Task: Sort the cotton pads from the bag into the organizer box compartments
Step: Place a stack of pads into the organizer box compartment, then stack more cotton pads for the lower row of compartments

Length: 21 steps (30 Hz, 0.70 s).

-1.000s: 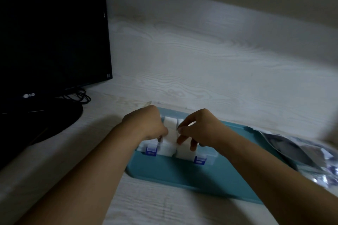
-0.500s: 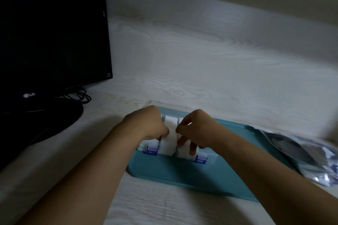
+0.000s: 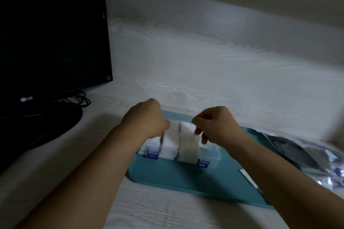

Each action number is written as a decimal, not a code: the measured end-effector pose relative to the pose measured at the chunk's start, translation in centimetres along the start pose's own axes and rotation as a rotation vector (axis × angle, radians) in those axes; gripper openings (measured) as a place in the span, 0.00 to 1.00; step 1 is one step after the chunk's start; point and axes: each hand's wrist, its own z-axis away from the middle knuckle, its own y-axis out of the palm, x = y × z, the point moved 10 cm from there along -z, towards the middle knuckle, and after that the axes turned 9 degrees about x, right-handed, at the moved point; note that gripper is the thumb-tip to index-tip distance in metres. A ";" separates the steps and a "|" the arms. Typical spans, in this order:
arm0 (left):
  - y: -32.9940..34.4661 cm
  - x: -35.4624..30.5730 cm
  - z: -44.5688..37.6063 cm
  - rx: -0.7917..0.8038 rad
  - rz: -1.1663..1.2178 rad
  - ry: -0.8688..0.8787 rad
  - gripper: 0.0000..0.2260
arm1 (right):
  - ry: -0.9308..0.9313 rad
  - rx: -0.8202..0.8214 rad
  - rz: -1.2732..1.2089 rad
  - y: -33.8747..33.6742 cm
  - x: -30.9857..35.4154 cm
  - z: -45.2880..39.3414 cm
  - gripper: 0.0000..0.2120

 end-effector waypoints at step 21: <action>2.0 -9.3 5.0 -0.241 -0.089 0.516 0.13 | 0.390 0.295 0.754 -10.2 -15.8 5.4 0.27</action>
